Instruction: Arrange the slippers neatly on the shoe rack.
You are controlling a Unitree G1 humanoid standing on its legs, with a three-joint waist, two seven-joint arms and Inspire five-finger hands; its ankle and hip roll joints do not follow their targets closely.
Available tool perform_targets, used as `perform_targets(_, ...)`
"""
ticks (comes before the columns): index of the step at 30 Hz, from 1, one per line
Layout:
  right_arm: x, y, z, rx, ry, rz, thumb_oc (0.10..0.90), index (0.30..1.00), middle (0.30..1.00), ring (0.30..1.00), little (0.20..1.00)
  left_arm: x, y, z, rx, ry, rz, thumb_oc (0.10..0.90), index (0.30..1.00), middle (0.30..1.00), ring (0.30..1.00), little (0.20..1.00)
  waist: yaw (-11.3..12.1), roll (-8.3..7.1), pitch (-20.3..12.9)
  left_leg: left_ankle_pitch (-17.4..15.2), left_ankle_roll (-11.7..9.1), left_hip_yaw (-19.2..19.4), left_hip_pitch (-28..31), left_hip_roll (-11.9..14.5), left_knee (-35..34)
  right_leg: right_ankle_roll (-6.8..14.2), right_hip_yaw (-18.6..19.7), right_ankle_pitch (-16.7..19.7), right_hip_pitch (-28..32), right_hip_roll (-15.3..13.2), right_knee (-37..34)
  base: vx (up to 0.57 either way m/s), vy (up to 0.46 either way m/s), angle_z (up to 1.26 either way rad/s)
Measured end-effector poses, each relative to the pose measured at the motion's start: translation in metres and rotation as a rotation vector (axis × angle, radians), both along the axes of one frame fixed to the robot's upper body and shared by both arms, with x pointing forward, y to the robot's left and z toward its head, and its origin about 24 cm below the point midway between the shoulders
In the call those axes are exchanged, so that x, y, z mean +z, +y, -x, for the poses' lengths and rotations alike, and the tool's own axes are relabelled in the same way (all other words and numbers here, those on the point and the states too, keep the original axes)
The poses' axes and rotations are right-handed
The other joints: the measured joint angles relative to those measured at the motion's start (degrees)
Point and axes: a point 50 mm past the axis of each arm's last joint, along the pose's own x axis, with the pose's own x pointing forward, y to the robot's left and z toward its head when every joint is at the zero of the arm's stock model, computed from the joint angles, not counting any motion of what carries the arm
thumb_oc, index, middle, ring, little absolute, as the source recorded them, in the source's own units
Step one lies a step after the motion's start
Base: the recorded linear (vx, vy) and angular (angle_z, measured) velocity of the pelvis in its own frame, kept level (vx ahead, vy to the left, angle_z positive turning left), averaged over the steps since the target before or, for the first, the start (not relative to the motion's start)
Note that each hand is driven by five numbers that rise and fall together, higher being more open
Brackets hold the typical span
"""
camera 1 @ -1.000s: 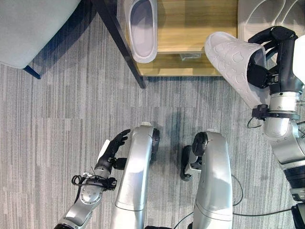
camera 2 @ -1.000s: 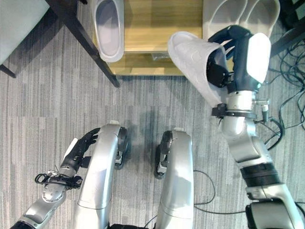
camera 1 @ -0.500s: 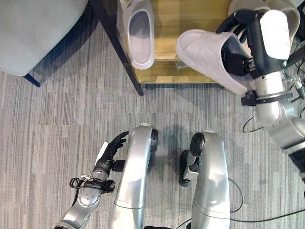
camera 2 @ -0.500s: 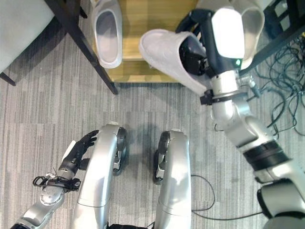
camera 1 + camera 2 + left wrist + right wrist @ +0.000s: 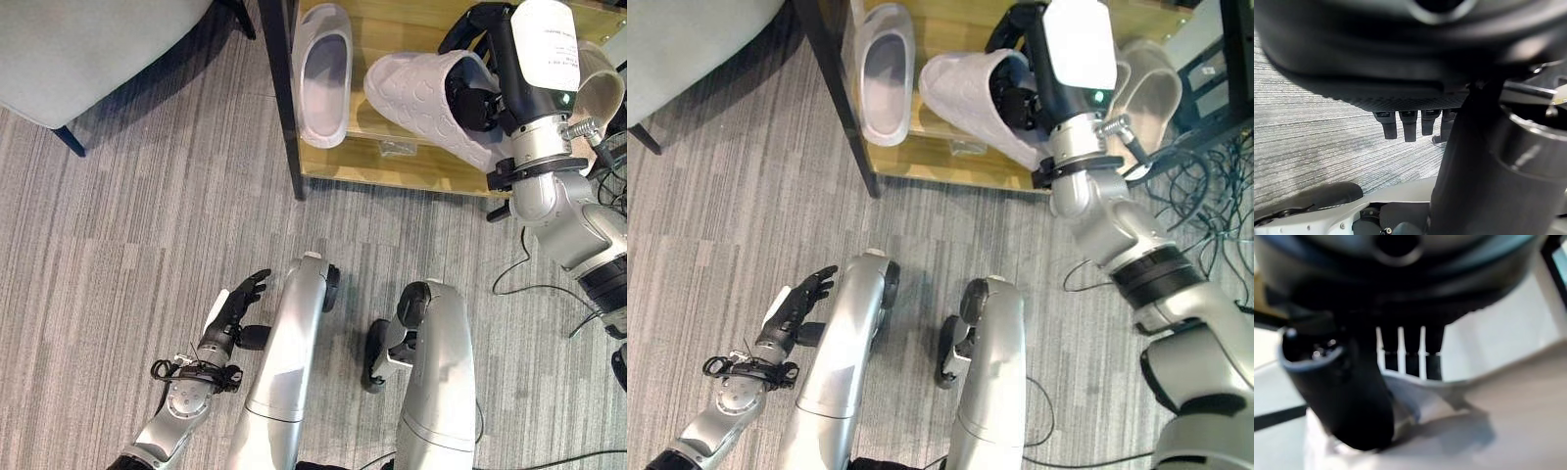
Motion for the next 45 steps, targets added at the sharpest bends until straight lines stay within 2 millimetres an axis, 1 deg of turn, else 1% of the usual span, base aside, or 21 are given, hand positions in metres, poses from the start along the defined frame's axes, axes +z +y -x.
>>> perform_targets(2, -0.005, -0.003, -0.005, -0.032, 0.015, -0.024, 0.400, 0.300, 0.300, 0.300, 0.300, 0.000, -0.002, -0.001, -0.007, -0.001, 0.000, 0.800, 0.900, 0.900, 0.900, 0.900, 0.3, 0.00, 0.0, -0.1, -0.2, -0.3, 0.1, -0.3, 0.0, 0.0, -0.3, -0.4, 0.5, -0.6, 0.0, 0.00, 0.008, 0.12)
perform_targets(4, -0.010, -0.005, -0.009, -0.058, 0.025, -0.042, 0.400, 0.300, 0.300, 0.300, 0.300, 0.001, -0.005, -0.003, -0.020, -0.006, 0.000, 0.800, 0.900, 0.900, 0.900, 0.900, 1.2, 0.02, 0.0, -0.1, -0.3, -0.4, 0.1, -0.9, 0.0, 0.0, -0.4, -0.5, 0.6, -0.8, 0.0, 0.00, 0.017, 0.07)
perform_targets(6, -0.017, -0.003, -0.014, -0.075, 0.040, -0.071, 0.400, 0.300, 0.300, 0.300, 0.300, 0.002, -0.007, -0.004, -0.031, -0.007, 0.000, 0.800, 0.900, 0.900, 0.900, 0.900, 1.7, 0.25, 0.1, -0.5, -0.4, -1.7, 0.1, -1.3, 0.9, -0.3, -1.7, -1.2, 1.5, -1.2, 0.2, 0.01, 0.017, 0.07)
perform_targets(8, -0.017, -0.001, -0.014, -0.079, 0.024, -0.092, 0.400, 0.300, 0.300, 0.300, 0.300, 0.003, -0.012, -0.003, -0.045, -0.013, 0.009, 0.800, 0.900, 0.900, 0.900, 0.900, 3.1, 0.75, 0.2, -1.0, -0.8, -2.6, -0.1, -2.0, 2.2, 0.0, -2.6, -1.8, 2.0, -1.4, 1.0, 0.00, 0.000, 0.02)
perform_targets(9, -0.017, -0.001, -0.014, -0.079, 0.019, -0.095, 0.400, 0.300, 0.300, 0.300, 0.300, 0.005, -0.014, -0.004, -0.055, -0.021, 0.013, 0.800, 0.900, 0.900, 0.900, 0.900, 3.5, 0.81, 0.2, -1.4, -1.1, -3.1, -0.4, -2.2, 2.9, -0.3, -3.1, -2.3, 2.0, -1.4, 1.5, -0.01, -0.012, 0.06)
perform_targets(10, -0.017, -0.002, -0.014, -0.084, 0.019, -0.096, 0.400, 0.300, 0.300, 0.300, 0.300, 0.006, -0.016, -0.004, -0.063, -0.023, 0.014, 0.800, 0.900, 0.900, 0.900, 0.900, 4.3, 0.83, 0.2, -1.6, -1.1, -3.4, -0.5, -2.1, 3.3, -0.5, -3.4, -2.6, 2.1, -1.5, 1.9, -0.01, -0.019, 0.08)
perform_targets(11, -0.015, -0.003, -0.015, -0.094, 0.009, -0.100, 0.400, 0.300, 0.300, 0.300, 0.300, 0.005, -0.018, -0.004, -0.066, -0.021, 0.020, 0.800, 0.900, 0.900, 0.900, 0.900, 4.8, 0.84, 0.2, -1.8, -1.4, -3.7, -0.6, -2.4, 3.4, -0.7, -3.7, -3.1, 2.3, -1.6, 1.9, -0.01, -0.014, 0.10)
perform_targets(12, -0.010, -0.007, -0.017, -0.121, -0.001, -0.109, 0.400, 0.300, 0.300, 0.300, 0.300, 0.004, -0.020, -0.004, -0.063, -0.020, 0.027, 0.800, 0.900, 0.900, 0.900, 0.900, 5.0, 0.87, 0.2, -1.8, -1.4, -3.9, -0.6, -2.6, 3.4, -0.5, -3.9, -3.2, 2.6, -1.8, 1.9, -0.01, -0.005, 0.11)
perform_targets(13, -0.009, -0.008, -0.017, -0.126, -0.007, -0.111, 0.400, 0.300, 0.300, 0.300, 0.300, 0.004, -0.020, -0.004, -0.061, -0.018, 0.030, 0.800, 0.900, 0.900, 0.900, 0.900, 4.8, 0.94, 0.2, -1.8, -1.4, -3.9, -0.6, -2.8, 3.4, -0.4, -3.9, -3.2, 2.7, -2.0, 1.9, -0.01, 0.007, 0.10)
perform_targets(15, -0.005, -0.011, -0.018, -0.147, -0.015, -0.121, 0.400, 0.300, 0.300, 0.300, 0.300, 0.004, -0.022, -0.005, -0.069, -0.020, 0.030, 0.800, 0.900, 0.900, 0.900, 0.900, 4.7, 1.76, 0.2, -1.9, -1.5, -4.1, -0.5, -3.1, 3.4, -0.1, -4.1, -3.4, 3.1, -2.2, 1.7, -0.01, 0.021, 0.06)
perform_targets(19, -0.001, -0.010, -0.022, -0.160, -0.029, -0.149, 0.400, 0.300, 0.300, 0.300, 0.300, 0.005, -0.024, -0.006, -0.077, -0.024, 0.028, 0.800, 0.900, 0.900, 0.900, 0.900, 4.7, 2.39, 0.2, -2.0, -1.4, -4.3, -0.5, -3.1, 3.4, 0.0, -4.3, -3.6, 3.1, -2.2, 1.7, 0.00, 0.000, 0.00)
perform_targets(23, 0.001, -0.008, -0.027, -0.171, -0.023, -0.159, 0.400, 0.300, 0.300, 0.300, 0.300, 0.005, -0.024, -0.007, -0.075, -0.020, 0.035, 0.800, 0.900, 0.900, 0.900, 0.900, 4.7, 2.50, 0.2, -2.2, -1.9, -5.0, -0.4, -3.1, 3.5, -0.9, -5.0, -4.0, 3.2, -2.2, 1.7, 0.00, 0.000, 0.00)
perform_targets(27, 0.002, -0.005, -0.025, -0.140, -0.032, -0.205, 0.400, 0.300, 0.300, 0.300, 0.300, 0.005, -0.022, -0.007, -0.074, -0.020, 0.026, 0.800, 0.900, 0.900, 0.900, 0.900, 4.2, 2.54, 0.2, -2.4, -2.0, -5.0, -0.3, -3.0, 3.4, -1.0, -5.0, -4.1, 3.2, -2.1, 1.8, 0.00, 0.000, 0.00)
perform_targets(30, -0.001, -0.004, -0.020, -0.107, -0.052, -0.256, 0.400, 0.300, 0.300, 0.300, 0.300, 0.006, -0.022, -0.007, -0.075, -0.021, 0.025, 0.800, 0.900, 0.900, 0.900, 0.900, 4.2, 2.55, 0.2, -2.6, -2.0, -5.0, -0.3, -3.0, 3.4, -0.9, -5.0, -4.2, 3.2, -2.1, 1.8, 0.00, 0.000, 0.00)
perform_targets(34, -0.006, -0.006, -0.020, -0.117, -0.050, -0.263, 0.400, 0.300, 0.300, 0.300, 0.300, 0.006, -0.023, -0.007, -0.076, -0.021, 0.026, 0.800, 0.900, 0.900, 0.900, 0.900, 4.3, 2.56, 0.2, -2.6, -2.1, -4.9, -0.3, -3.0, 3.4, -1.0, -5.0, -4.3, 3.2, -2.1, 1.9, 0.00, 0.000, 0.00)
perform_targets(40, -0.011, -0.010, -0.031, -0.191, -0.009, -0.284, 0.400, 0.300, 0.300, 0.300, 0.300, 0.005, -0.024, -0.007, -0.080, -0.019, 0.023, 0.800, 0.900, 0.900, 0.900, 0.900, 4.7, 2.56, 0.2, -2.6, -2.0, -5.0, -0.2, -3.0, 3.7, -1.0, -5.0, -4.3, 3.3, -2.2, 2.0, 0.00, 0.000, 0.00)
perform_targets(45, -0.014, -0.004, -0.040, -0.209, 0.033, -0.316, 0.400, 0.300, 0.300, 0.300, 0.300, 0.004, -0.026, -0.007, -0.074, -0.019, 0.022, 0.800, 0.900, 0.900, 0.900, 0.900, 5.0, 2.57, 0.2, -2.6, -2.0, -5.0, -0.2, -3.0, 3.7, -1.0, -5.0, -4.3, 3.3, -2.2, 2.0, 0.00, 0.000, 0.00)
